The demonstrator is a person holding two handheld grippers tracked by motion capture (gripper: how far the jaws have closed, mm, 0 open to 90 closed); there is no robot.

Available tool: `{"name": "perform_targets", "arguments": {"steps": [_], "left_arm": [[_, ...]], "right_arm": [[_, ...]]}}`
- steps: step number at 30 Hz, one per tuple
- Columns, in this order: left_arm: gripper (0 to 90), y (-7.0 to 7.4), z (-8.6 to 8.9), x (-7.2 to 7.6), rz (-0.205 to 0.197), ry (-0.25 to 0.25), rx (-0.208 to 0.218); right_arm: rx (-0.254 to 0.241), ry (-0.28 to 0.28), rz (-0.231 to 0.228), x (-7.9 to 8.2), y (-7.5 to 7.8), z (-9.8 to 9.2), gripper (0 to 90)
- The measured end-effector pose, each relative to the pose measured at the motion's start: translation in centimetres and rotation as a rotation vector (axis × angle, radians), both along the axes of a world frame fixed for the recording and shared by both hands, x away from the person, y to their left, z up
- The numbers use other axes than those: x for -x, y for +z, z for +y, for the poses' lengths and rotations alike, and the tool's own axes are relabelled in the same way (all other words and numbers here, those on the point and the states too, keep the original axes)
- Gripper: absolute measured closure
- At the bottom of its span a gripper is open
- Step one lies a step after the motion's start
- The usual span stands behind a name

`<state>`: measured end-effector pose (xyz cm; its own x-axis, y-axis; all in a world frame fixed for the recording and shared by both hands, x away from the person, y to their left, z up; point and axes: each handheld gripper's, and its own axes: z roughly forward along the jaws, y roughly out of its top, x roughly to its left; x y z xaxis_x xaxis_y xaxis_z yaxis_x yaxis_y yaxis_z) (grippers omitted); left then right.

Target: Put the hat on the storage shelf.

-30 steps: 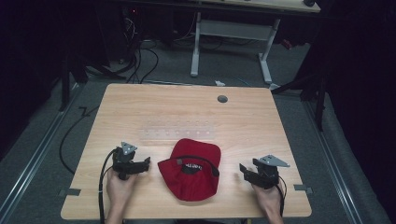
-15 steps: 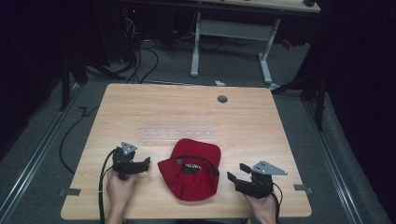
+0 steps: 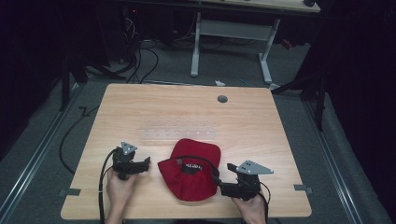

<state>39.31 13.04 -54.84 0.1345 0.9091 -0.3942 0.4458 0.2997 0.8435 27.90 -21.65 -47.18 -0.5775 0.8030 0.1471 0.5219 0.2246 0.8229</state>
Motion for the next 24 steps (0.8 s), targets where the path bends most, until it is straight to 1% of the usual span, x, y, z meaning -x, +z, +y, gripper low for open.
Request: {"name": "perform_targets", "arguments": {"steps": [1,2,6,9,10,11,12,17,18,24], "left_arm": [[14.1,0.0,0.0,0.0,0.000,0.000,0.000],[14.1,0.0,0.0,0.0,0.000,0.000,0.000],[14.1,0.0,0.0,0.0,0.000,0.000,0.000],[14.1,0.0,0.0,0.0,0.000,0.000,0.000],[14.1,0.0,0.0,0.0,0.000,0.000,0.000],[14.1,0.0,0.0,0.0,0.000,0.000,0.000],[14.2,0.0,0.0,0.0,0.000,0.000,0.000],[14.1,0.0,0.0,0.0,0.000,0.000,0.000],[14.2,0.0,0.0,0.0,0.000,0.000,0.000],[14.2,0.0,0.0,0.0,0.000,0.001,0.000]], "right_arm": [[0.000,0.000,0.000,0.0,0.0,0.0,22.3],[0.014,-0.005,0.016,-0.3,-0.3,0.4,20.7],[0.017,-0.014,0.052,-1.0,-1.0,0.9,19.2],[0.025,-0.021,0.089,-1.5,-1.6,1.3,19.3],[0.025,-0.021,0.089,-1.5,-1.6,1.3,19.3],[0.025,-0.026,0.110,-1.9,-2.1,1.5,20.1],[0.021,-0.028,0.116,-2.1,-2.3,1.5,20.7],[0.003,-0.045,0.151,-2.9,-3.1,1.5,27.8],[-0.004,-0.047,0.155,-3.0,-3.3,1.5,30.7],[-0.026,-0.035,0.158,-3.1,-3.7,1.4,45.4]]}}
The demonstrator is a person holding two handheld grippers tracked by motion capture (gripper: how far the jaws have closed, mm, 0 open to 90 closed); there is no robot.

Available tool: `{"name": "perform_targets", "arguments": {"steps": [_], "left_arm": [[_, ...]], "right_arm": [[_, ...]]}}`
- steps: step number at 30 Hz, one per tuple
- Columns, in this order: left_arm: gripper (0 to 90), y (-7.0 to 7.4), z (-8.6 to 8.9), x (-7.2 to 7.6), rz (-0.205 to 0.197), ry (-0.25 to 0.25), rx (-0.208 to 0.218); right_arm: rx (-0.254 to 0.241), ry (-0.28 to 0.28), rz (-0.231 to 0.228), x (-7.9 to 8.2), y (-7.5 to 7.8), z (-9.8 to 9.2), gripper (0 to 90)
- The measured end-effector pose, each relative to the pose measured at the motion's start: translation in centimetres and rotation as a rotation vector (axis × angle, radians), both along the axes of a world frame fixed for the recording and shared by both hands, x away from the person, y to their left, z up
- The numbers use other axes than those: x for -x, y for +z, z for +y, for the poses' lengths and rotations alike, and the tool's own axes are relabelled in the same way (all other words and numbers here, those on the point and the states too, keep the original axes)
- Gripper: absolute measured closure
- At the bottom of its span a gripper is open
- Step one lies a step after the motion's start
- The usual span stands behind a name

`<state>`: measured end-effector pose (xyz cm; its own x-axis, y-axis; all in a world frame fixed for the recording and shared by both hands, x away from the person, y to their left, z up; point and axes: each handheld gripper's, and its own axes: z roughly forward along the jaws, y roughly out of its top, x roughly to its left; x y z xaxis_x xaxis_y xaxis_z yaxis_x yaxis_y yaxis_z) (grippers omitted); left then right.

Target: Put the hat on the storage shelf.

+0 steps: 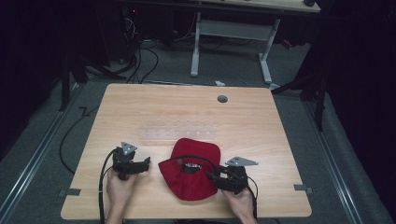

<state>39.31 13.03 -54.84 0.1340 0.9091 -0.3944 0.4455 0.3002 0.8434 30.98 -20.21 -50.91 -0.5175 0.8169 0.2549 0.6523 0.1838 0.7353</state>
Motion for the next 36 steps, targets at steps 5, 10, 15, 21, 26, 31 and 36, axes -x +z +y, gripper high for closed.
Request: {"name": "perform_targets", "arguments": {"steps": [5,10,15,21,26,31,36], "left_arm": [[14.2,0.0,0.0,0.0,0.000,0.001,0.000],[14.3,0.0,0.0,0.0,0.000,0.001,-0.001],[14.3,0.0,0.0,0.0,0.000,0.001,0.000],[14.3,0.0,0.0,0.0,0.000,0.001,-0.001],[14.3,0.0,0.0,0.0,0.000,0.003,0.000],[14.4,0.0,0.0,0.0,-0.001,0.004,-0.001],[14.4,0.0,0.0,0.0,-0.001,0.006,-0.003]], "right_arm": [[0.019,-0.023,-0.004,0.0,0.0,0.0,54.4],[0.018,-0.032,-0.006,-0.1,-0.2,-0.3,66.2],[0.007,-0.042,-0.004,-0.3,-0.4,-0.8,74.2],[0.006,-0.042,-0.020,-0.3,-0.5,-1.0,79.2],[0.025,-0.030,-0.020,-0.6,-0.4,-1.0,80.7],[0.051,-0.012,-0.028,-1.0,-0.2,-0.9,81.4],[0.065,0.018,-0.047,-1.1,0.0,-0.9,82.0]]}}
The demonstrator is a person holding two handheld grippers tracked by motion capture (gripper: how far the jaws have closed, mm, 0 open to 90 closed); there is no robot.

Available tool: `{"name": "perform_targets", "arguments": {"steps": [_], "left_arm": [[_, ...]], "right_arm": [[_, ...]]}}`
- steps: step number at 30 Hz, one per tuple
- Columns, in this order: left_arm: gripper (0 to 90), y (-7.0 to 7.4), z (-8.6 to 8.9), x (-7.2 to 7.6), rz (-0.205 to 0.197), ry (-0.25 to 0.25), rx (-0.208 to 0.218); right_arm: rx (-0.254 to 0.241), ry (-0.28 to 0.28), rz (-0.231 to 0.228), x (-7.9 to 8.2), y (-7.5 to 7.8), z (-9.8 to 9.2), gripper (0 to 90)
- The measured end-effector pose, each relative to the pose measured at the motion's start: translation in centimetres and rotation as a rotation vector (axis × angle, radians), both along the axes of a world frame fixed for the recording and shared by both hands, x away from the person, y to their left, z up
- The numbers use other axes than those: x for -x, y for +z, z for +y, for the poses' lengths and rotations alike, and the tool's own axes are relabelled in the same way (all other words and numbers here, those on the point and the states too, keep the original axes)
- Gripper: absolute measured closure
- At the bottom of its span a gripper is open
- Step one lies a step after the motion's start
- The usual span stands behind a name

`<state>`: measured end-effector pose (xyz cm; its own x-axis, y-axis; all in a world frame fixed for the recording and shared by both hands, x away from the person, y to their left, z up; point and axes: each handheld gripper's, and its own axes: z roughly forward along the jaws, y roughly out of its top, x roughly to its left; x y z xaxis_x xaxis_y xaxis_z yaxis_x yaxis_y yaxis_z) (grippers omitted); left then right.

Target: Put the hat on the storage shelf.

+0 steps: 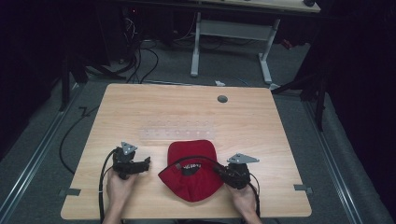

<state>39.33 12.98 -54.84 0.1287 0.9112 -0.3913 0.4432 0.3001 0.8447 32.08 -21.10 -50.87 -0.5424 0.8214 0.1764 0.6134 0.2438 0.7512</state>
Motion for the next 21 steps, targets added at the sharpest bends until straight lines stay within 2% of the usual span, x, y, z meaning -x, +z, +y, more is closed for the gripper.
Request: {"name": "perform_targets", "arguments": {"steps": [1,4,5,11,14,16,19,21], "left_arm": [[14.4,0.0,0.0,0.0,0.000,-0.001,-0.001],[14.4,0.0,0.0,0.0,0.000,-0.001,0.002],[14.6,0.0,0.1,0.1,-0.002,-0.010,0.000],[15.2,0.1,0.0,0.5,0.006,-0.027,0.001],[15.4,0.6,-0.2,1.3,-0.025,-0.062,0.012],[15.5,0.7,-0.2,1.6,-0.037,-0.071,0.009],[15.4,1.5,-0.4,2.9,-0.080,-0.125,0.000],[15.4,1.7,-0.6,3.3,-0.089,-0.140,-0.005]], "right_arm": [[-0.011,0.023,-0.009,-0.2,0.2,-0.2,82.0],[-0.020,0.037,-0.017,-0.4,0.4,-0.2,82.1],[-0.040,0.056,-0.028,-0.5,0.9,-0.3,82.2],[-0.065,0.085,-0.039,-0.8,2.1,-0.6,82.4],[-0.092,0.105,-0.035,-1.2,3.1,-1.1,82.6],[-0.097,0.109,-0.036,-1.3,3.4,-1.2,82.6],[-0.119,0.124,-0.040,-1.6,4.4,-1.6,82.7],[-0.123,0.126,-0.041,-1.6,4.7,-1.7,82.7]]}}
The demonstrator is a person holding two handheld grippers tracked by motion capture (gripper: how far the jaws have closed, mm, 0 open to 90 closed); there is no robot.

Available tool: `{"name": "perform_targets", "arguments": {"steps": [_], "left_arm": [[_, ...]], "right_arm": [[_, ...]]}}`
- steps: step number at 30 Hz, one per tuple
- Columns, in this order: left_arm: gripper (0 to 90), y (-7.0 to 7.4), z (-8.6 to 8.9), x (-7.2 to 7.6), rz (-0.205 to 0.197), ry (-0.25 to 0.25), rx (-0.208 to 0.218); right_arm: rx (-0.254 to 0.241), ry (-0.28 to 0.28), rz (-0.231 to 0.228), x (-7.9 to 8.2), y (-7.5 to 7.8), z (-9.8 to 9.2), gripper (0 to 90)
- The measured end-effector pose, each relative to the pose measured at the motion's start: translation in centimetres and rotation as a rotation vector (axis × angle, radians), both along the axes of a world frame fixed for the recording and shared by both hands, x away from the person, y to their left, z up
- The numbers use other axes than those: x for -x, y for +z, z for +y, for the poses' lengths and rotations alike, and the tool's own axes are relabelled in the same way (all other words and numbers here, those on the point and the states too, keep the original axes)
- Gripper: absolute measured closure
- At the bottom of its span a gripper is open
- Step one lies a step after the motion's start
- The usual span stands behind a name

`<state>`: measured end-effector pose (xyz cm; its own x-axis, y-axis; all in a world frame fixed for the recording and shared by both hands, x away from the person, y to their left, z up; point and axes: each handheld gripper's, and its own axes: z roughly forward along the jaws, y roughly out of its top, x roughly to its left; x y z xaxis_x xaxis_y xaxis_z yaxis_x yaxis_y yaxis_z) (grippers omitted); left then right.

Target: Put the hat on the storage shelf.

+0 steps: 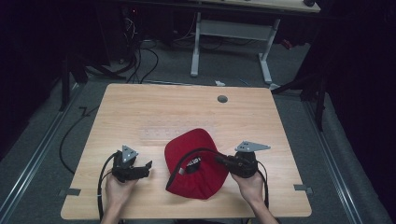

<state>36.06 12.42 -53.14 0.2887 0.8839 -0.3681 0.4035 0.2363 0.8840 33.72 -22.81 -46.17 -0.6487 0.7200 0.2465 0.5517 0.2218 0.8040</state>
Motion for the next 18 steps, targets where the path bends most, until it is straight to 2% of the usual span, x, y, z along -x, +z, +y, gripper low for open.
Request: {"name": "perform_targets", "arguments": {"steps": [1,2,3,7,8,12,14,18], "left_arm": [[15.4,0.3,-0.3,0.7,-0.020,-0.027,-0.009],[15.3,0.3,-0.3,0.7,-0.020,-0.027,-0.009],[15.3,0.7,-0.5,1.3,-0.037,-0.052,-0.014],[15.0,1.2,-1.1,2.0,-0.059,-0.084,-0.015],[15.0,1.4,-1.6,2.5,-0.071,-0.107,-0.023],[14.7,1.7,-2.5,3.0,-0.093,-0.142,-0.046],[14.7,2.0,-3.5,3.3,-0.108,-0.177,-0.066],[14.7,2.3,-4.7,3.4,-0.119,-0.206,-0.075]], "right_arm": [[-0.013,0.007,-0.003,-0.1,0.5,-0.2,82.7],[-0.013,0.007,-0.003,-0.1,0.5,-0.2,82.7],[-0.017,0.012,-0.006,-0.3,1.0,-0.3,82.7],[-0.025,0.015,-0.005,-0.5,1.5,-0.6,82.8],[-0.032,0.017,-0.002,-0.6,1.8,-0.8,82.7],[-0.044,0.017,0.003,-0.7,2.3,-1.0,82.8],[-0.050,0.018,0.009,-1.0,2.7,-1.3,82.8],[-0.049,0.018,0.016,-1.4,3.3,-1.4,82.8]]}}
